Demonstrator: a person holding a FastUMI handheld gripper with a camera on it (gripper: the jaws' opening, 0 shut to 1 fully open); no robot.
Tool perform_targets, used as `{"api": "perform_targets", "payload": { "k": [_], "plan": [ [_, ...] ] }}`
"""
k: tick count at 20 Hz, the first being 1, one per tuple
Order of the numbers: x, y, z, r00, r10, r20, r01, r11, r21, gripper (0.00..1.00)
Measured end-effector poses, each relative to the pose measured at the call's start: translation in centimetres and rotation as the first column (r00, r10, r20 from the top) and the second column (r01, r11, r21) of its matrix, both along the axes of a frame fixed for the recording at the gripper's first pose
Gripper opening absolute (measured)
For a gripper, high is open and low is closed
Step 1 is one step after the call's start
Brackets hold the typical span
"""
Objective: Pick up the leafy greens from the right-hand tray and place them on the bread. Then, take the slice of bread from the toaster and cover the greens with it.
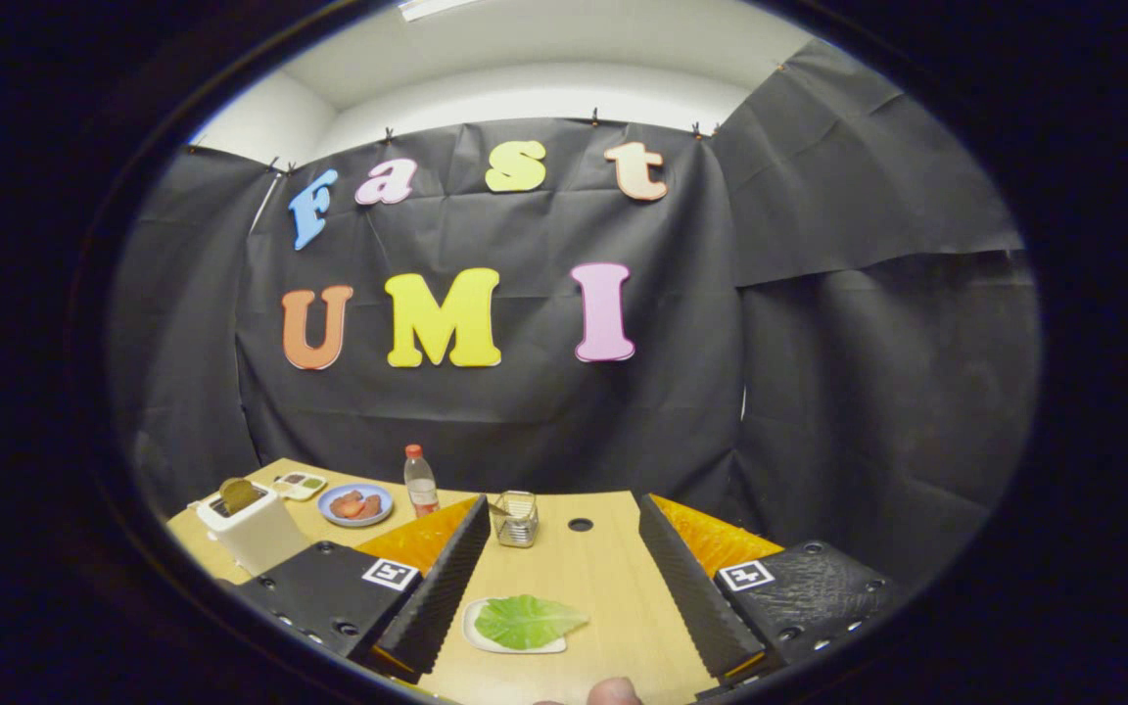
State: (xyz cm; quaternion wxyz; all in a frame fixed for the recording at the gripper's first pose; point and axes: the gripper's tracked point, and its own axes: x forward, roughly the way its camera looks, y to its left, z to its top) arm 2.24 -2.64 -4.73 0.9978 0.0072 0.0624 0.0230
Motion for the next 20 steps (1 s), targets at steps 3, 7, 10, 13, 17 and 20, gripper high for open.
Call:
{"api": "perform_targets", "payload": {
  "k": [3,7,10,13,17,20],
  "plan": [
    [0.9,-0.5,-3.0,0.999,0.005,-0.049,-0.005,1.0,0.003,0.95],
    [3.0,-1.2,-9.4,0.99,0.007,-0.144,-0.004,1.0,0.019,0.95],
    [5.1,-1.6,-14.7,0.977,0.01,-0.214,-0.005,1.0,0.024,0.95],
    [7.8,-1.3,-20.8,0.954,0.023,-0.298,-0.018,1.0,0.022,0.94],
    [10.9,-1.2,-27.8,0.906,0.039,-0.422,-0.025,0.999,0.038,0.94],
    [12.1,-0.9,-30.6,0.876,0.024,-0.482,-0.008,0.999,0.035,0.96]
  ]
}}
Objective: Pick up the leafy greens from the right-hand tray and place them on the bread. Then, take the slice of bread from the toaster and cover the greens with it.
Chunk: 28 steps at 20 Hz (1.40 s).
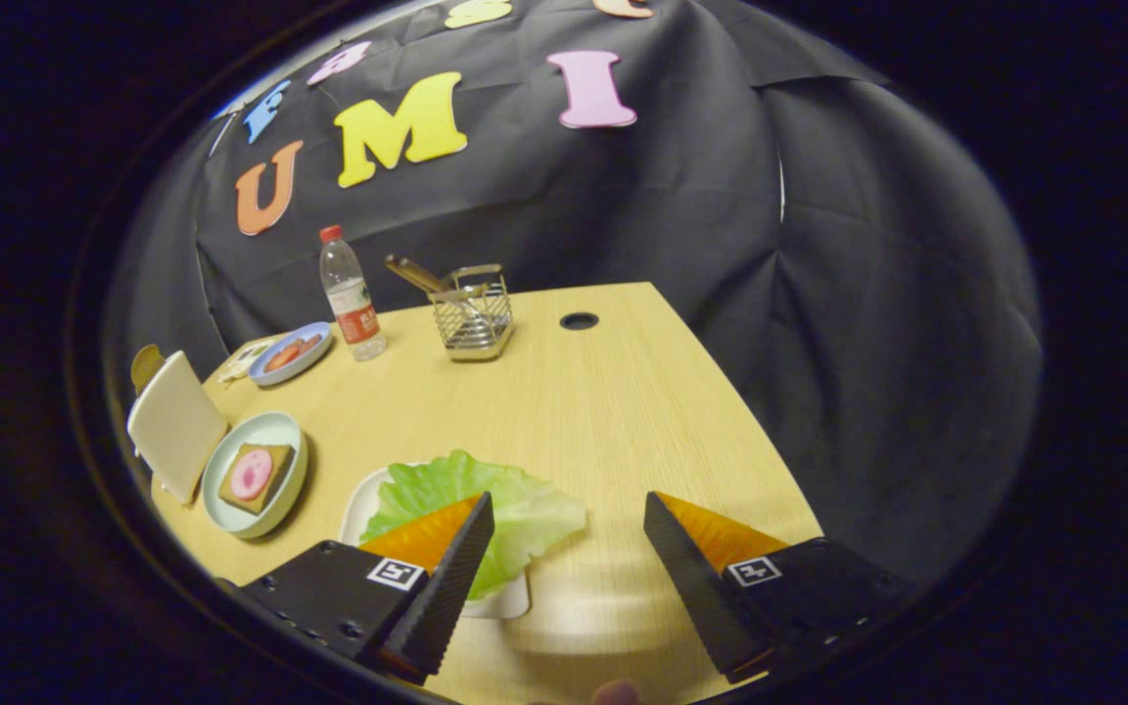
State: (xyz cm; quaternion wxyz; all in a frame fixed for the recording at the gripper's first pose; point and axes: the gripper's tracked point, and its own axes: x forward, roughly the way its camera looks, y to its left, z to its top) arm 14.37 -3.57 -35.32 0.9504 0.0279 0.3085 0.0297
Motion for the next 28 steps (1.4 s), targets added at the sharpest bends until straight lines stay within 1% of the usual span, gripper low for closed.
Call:
{"api": "perform_targets", "payload": {
  "k": [3,4,7,8,9,12,14,16,17,20,25,28],
  "plan": [
    [0.6,0.4,-1.6,0.999,0.007,-0.036,-0.008,1.0,-0.019,0.95],
    [0.8,0.5,-1.8,0.999,0.009,-0.042,-0.011,0.999,-0.03,0.89],
    [0.7,1.5,-2.3,0.998,0.018,-0.068,-0.02,1.0,-0.024,0.89],
    [0.6,1.9,-2.4,0.997,0.027,-0.073,-0.028,1.0,-0.014,0.84],
    [0.7,2.2,-2.7,0.996,0.033,-0.078,-0.034,0.999,-0.018,0.77],
    [0.9,2.9,-2.4,0.996,0.047,-0.077,-0.05,0.998,-0.029,0.49],
    [1.2,3.0,-1.7,0.997,0.04,-0.059,-0.043,0.998,-0.047,0.26],
    [0.5,3.4,-1.2,0.997,0.048,-0.062,-0.051,0.998,-0.048,0.04],
    [0.3,3.6,-1.0,0.997,0.052,-0.059,-0.055,0.998,-0.039,0.0],
    [-0.1,4.0,0.7,0.998,0.054,-0.037,-0.055,0.998,-0.013,0.0],
    [-1.1,5.3,5.3,0.998,0.056,0.012,-0.057,0.997,0.05,0.0],
    [-1.7,6.2,8.1,0.997,0.064,0.041,-0.067,0.996,0.06,0.0]
  ]
}}
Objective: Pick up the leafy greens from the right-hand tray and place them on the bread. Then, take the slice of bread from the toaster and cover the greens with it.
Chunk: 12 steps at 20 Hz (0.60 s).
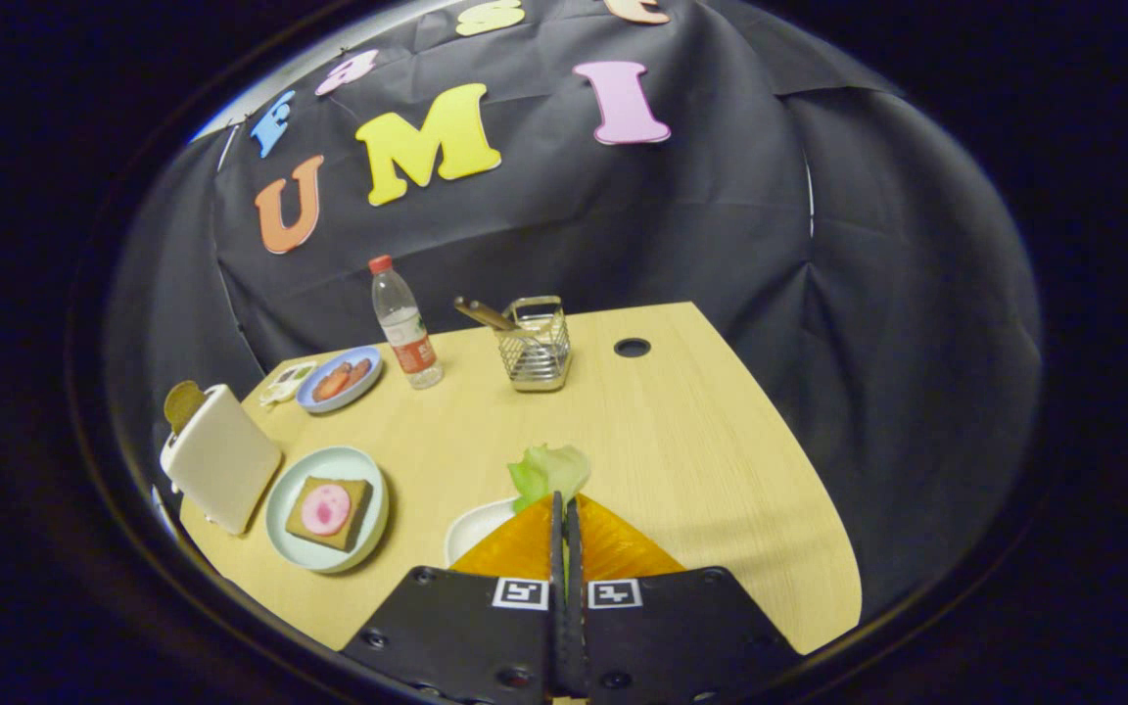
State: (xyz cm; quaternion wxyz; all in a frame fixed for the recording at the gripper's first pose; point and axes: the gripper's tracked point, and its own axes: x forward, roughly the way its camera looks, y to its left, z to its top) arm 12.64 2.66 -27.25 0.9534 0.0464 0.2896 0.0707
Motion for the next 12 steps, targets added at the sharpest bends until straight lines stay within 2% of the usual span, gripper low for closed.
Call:
{"api": "perform_targets", "payload": {
  "k": [7,12],
  "plan": [
    [-1.6,3.4,4.7,0.998,0.027,0.048,-0.027,1.0,-0.012,0.0],
    [-3.1,9.2,7.8,0.996,0.063,0.069,-0.064,0.998,0.01,0.0]
  ]
}}
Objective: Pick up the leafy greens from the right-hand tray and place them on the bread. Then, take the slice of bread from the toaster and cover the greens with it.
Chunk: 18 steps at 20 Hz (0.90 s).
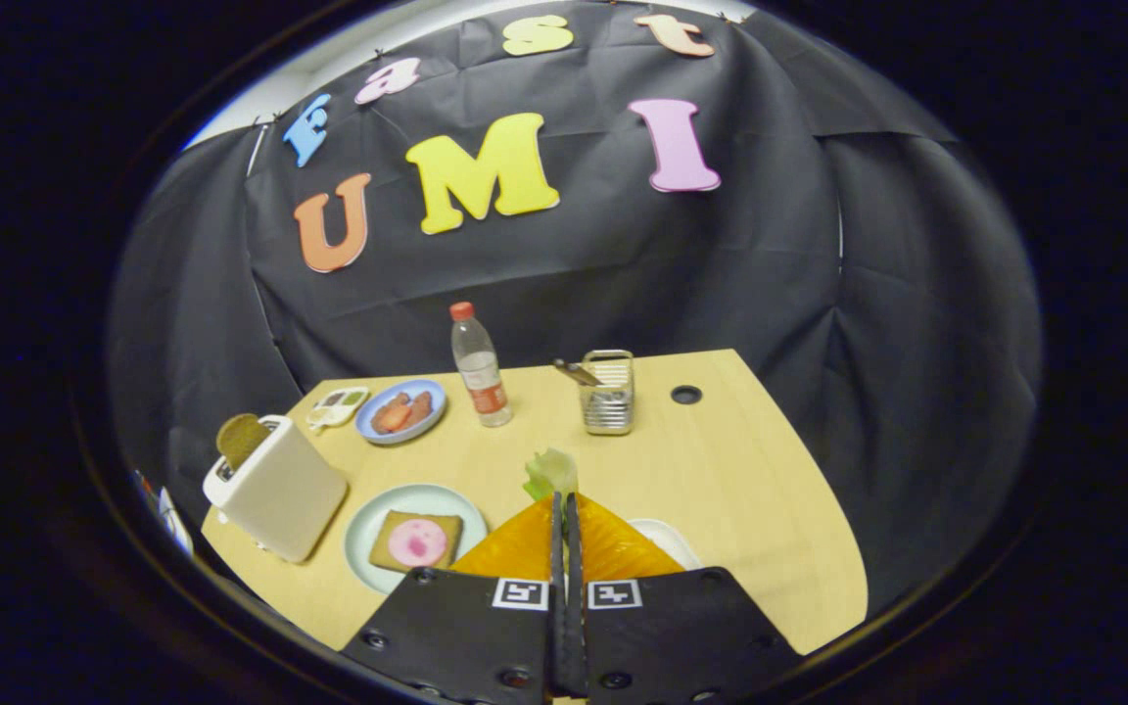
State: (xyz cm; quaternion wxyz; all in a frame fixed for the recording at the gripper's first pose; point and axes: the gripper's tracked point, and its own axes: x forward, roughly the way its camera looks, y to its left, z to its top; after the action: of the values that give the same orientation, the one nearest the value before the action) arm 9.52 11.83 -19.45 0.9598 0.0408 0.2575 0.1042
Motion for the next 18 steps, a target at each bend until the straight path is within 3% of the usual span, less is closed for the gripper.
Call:
{"api": "perform_targets", "payload": {
  "k": [12,15,18],
  "plan": [
    [-3.5,22.6,-0.9,0.988,0.142,-0.054,-0.133,0.98,0.146,0.0],
    [-3.7,26.0,-1.8,0.983,0.168,-0.073,-0.149,0.967,0.208,0.0],
    [-2.6,26.6,-4.1,0.98,0.155,-0.128,-0.113,0.951,0.288,0.0]
  ]
}}
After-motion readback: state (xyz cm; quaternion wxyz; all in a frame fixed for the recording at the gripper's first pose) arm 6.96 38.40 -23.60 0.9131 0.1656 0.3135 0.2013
